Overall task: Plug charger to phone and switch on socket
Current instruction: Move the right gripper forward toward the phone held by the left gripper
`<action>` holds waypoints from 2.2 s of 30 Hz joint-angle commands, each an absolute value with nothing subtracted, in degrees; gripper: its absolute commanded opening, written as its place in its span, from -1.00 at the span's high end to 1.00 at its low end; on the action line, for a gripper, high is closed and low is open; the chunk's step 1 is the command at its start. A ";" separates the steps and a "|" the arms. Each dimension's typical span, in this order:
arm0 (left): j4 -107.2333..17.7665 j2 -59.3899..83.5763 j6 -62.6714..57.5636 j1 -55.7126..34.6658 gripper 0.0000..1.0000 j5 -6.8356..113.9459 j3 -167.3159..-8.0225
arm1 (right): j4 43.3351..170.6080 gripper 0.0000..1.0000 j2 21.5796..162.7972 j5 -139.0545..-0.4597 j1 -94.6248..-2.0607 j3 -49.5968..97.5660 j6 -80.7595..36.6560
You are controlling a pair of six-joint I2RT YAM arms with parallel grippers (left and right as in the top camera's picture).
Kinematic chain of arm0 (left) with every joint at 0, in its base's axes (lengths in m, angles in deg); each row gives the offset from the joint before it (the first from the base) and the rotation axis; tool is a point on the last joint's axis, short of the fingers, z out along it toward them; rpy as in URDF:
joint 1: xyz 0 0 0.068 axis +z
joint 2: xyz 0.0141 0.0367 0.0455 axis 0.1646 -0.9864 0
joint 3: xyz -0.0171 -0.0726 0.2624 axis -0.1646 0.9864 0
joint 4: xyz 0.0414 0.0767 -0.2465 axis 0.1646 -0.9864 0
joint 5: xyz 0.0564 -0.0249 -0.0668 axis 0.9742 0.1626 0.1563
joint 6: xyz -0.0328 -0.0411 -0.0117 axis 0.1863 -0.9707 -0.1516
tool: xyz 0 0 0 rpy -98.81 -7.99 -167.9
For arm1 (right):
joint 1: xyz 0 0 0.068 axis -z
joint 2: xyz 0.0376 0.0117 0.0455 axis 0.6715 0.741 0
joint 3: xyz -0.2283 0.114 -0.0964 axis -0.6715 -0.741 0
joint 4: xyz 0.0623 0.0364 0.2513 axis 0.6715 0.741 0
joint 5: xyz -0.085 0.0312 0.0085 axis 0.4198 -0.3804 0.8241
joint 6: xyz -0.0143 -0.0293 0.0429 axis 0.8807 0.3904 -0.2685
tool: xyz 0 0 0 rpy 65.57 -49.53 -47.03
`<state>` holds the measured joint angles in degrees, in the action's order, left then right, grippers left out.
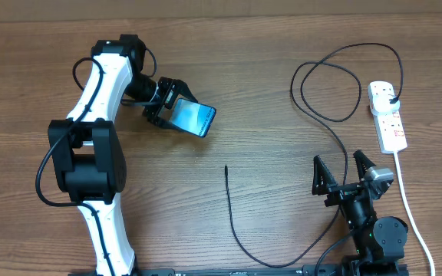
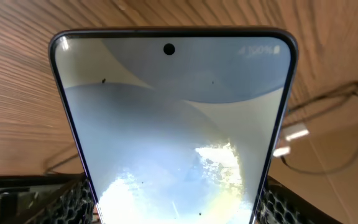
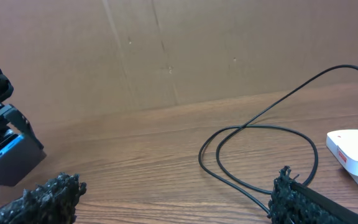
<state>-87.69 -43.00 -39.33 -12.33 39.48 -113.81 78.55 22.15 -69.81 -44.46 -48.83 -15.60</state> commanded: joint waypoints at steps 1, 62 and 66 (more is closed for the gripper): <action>-88.31 -40.40 -38.10 -12.63 0.91 42.32 -115.32 | 78.39 -1.00 21.58 -69.31 -44.75 -49.40 -15.21; -87.82 -40.42 -38.93 -14.67 0.92 43.72 -115.32 | 91.62 -1.00 96.33 -106.18 -44.70 -1.01 -34.34; -87.85 -40.42 -40.09 -14.67 0.92 43.72 -115.32 | 91.42 -1.00 97.82 -106.20 -44.75 -1.01 -38.53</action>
